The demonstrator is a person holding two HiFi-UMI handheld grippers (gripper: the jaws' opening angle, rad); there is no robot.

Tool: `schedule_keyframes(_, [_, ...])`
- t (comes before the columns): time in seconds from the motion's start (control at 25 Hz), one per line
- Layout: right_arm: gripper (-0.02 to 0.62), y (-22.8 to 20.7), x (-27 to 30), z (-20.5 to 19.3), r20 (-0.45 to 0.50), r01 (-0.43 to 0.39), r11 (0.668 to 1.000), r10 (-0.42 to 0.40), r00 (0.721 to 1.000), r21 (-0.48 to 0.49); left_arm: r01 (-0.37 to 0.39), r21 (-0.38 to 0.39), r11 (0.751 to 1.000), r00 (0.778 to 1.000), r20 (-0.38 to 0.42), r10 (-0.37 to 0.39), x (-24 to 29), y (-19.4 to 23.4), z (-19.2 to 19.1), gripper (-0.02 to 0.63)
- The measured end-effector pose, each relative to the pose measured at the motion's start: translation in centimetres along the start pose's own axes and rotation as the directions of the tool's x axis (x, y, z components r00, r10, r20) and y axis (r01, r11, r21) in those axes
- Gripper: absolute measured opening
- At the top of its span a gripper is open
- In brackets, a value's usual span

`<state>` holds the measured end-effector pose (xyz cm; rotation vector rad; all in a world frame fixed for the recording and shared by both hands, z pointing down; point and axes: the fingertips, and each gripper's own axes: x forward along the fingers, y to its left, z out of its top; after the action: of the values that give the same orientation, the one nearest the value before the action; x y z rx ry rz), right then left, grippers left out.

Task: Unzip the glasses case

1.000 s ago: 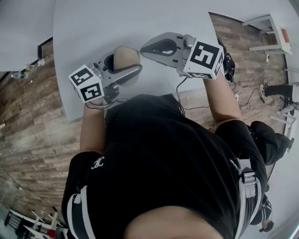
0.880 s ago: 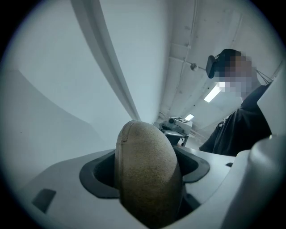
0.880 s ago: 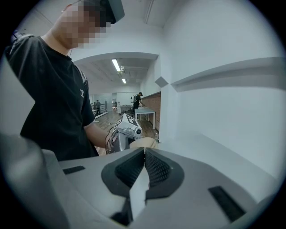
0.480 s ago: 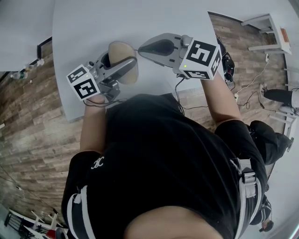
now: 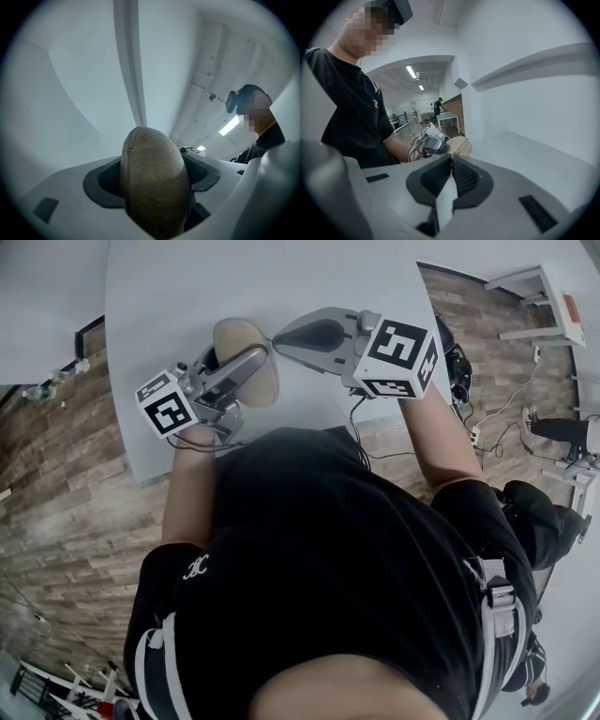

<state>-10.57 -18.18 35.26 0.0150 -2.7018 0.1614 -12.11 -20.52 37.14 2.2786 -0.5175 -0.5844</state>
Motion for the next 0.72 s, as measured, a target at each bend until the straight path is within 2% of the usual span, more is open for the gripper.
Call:
schedule_keyframes(0.4, [0.018, 0.2, 0.5, -0.2, -0.015, -0.009, 1.000, 0.009, 1.000, 0.003, 0.028, -0.114, 0.993, 0.998, 0.059, -0.022, -0.2, 0.6, 0.0, 0.371])
schedule_keyframes(0.52, [0.018, 0.9, 0.8, -0.5, -0.033, -0.017, 1.000, 0.016, 0.999, -0.015, 0.040, -0.189, 0.981, 0.992, 0.121, -0.017, -0.8, 0.9, 0.4, 0.371])
schedule_keyframes(0.64, [0.018, 2.5, 1.1, -1.6, -0.062, -0.048, 0.999, 0.046, 0.997, -0.021, 0.069, -0.279, 0.958, 0.975, 0.222, -0.005, -1.7, 1.3, 1.7, 0.371])
schedule_keyframes(0.72, [0.017, 3.2, 1.2, -2.0, -0.066, -0.059, 0.998, 0.058, 0.996, -0.015, 0.076, -0.285, 0.956, 0.970, 0.244, -0.005, -2.0, 1.1, 2.3, 0.371])
